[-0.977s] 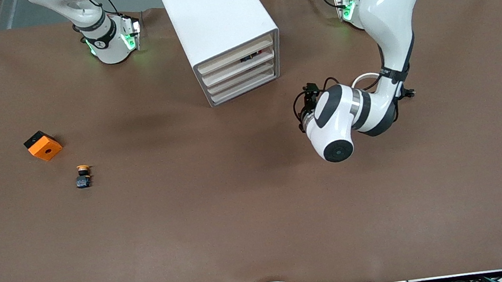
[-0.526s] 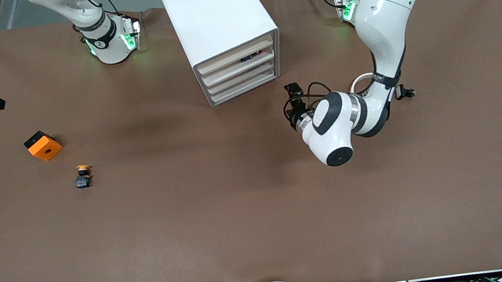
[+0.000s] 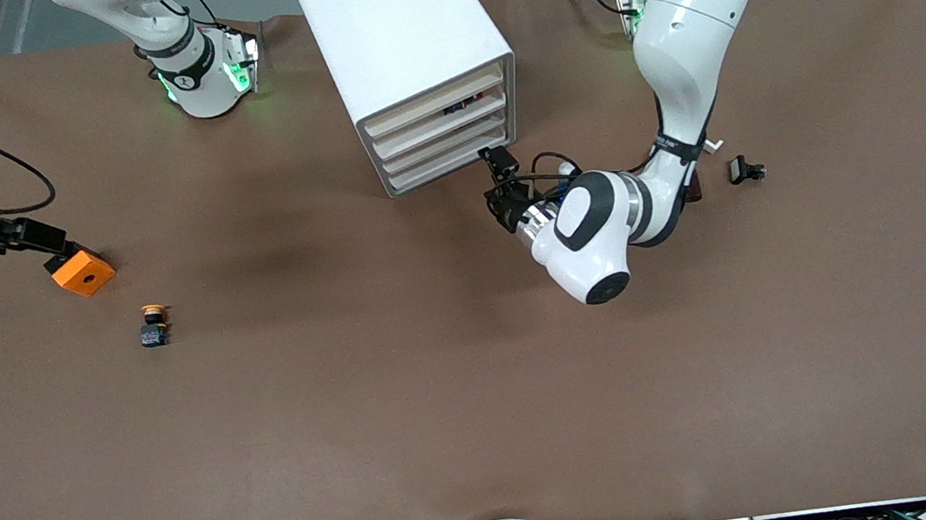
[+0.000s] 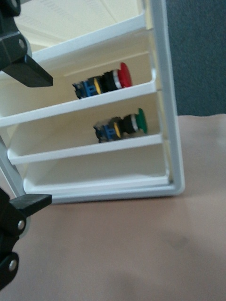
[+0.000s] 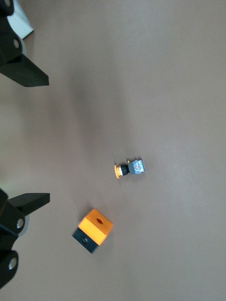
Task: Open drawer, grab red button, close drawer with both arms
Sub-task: 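Pull the drawer open with the left gripper while the right gripper approaches, then pull the drawer further out while the right gripper reaches inside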
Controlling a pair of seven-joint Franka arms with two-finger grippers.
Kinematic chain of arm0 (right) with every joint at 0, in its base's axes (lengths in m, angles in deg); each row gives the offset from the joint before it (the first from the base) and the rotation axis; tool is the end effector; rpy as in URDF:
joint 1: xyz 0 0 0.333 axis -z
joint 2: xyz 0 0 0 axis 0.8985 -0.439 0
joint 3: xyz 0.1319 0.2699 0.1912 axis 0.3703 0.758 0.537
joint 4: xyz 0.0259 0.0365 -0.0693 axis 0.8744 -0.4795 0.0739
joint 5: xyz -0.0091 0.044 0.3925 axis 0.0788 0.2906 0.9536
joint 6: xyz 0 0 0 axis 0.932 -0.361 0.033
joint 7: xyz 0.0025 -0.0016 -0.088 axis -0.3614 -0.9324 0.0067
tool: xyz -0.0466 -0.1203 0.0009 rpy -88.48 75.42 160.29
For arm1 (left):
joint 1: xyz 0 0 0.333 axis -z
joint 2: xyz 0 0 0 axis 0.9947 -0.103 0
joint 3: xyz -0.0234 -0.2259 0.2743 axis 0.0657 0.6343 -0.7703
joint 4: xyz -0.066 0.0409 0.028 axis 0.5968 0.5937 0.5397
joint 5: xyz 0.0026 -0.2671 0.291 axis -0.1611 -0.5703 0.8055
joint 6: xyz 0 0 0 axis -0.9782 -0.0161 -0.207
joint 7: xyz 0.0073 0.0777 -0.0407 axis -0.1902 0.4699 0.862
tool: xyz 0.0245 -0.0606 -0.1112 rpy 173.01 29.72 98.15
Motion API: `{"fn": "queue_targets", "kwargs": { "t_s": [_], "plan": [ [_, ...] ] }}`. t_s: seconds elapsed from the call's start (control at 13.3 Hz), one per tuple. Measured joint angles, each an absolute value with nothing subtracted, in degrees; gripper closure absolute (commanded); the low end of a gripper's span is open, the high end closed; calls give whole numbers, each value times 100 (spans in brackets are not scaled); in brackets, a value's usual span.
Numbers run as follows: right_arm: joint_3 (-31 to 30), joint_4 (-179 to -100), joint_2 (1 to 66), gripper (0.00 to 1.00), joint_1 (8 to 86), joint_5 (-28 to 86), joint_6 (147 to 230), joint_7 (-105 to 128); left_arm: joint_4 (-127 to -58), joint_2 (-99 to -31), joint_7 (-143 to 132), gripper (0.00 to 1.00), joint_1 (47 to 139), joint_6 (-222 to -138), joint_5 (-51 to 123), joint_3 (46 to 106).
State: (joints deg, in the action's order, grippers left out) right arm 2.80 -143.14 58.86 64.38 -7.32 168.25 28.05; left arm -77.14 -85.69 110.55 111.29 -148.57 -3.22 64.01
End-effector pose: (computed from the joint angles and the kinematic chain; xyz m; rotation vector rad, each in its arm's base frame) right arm 0.5425 -0.0240 0.5578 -3.1101 0.3904 0.1682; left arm 0.5094 -0.4408 0.2260 -1.3673 -1.8319 1.3372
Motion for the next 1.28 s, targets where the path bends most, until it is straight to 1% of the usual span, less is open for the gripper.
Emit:
{"fn": "queue_targets", "kwargs": {
  "t_s": [0.3, 0.38, 0.45, 0.53, 0.68, 0.9, 1.05, 1.2, 1.28],
  "plan": [
    [332, -14330, 5893, 0, 5867, -544, 16835, 4213, -7709, -8741, 11066, 1, 11320, -14857, -813, 6404],
    [341, -14330, 5894, 0, 5691, -537, 16838, 4548, -7703, -8764, 11059, 3, 11356, -14857, -848, 6404],
    [349, -14330, 5896, 0, 5517, -533, 16841, 4847, -7694, -8784, 11044, 7, 11381, -14857, -916, 6405],
    [356, -14330, 5897, 0, 5356, -531, 16845, 5134, -7678, -8798, 11028, 8, 11403, -14857, -998, 6406],
    [364, -14329, 5899, 0, 5061, -523, 16850, 5686, -7629, -8803, 11027, 16, 11452, -14856, -1060, 6410],
    [368, -14328, 5901, 0, 4584, -504, 16858, 6531, -7607, -8808, 11028, 22, 11608, -14855, -1095, 6414],
    [371, -14323, 5901, 0, 4250, -423, 16887, 7106, -7605, -8849, 11028, 38, 11718, -14855, -1118, 6414],
    [370, -14286, 5901, 0, 4019, -282, 16982, 7640, -7602, -8910, 11028, 40, 11776, -14855, -1233, 6414],
    [370, -14251, 5896, 0, 3925, -242, 17012, 7852, -7600, -8941, 11028, 45, 11797, -14855, -1283, 6414]
  ]
}}
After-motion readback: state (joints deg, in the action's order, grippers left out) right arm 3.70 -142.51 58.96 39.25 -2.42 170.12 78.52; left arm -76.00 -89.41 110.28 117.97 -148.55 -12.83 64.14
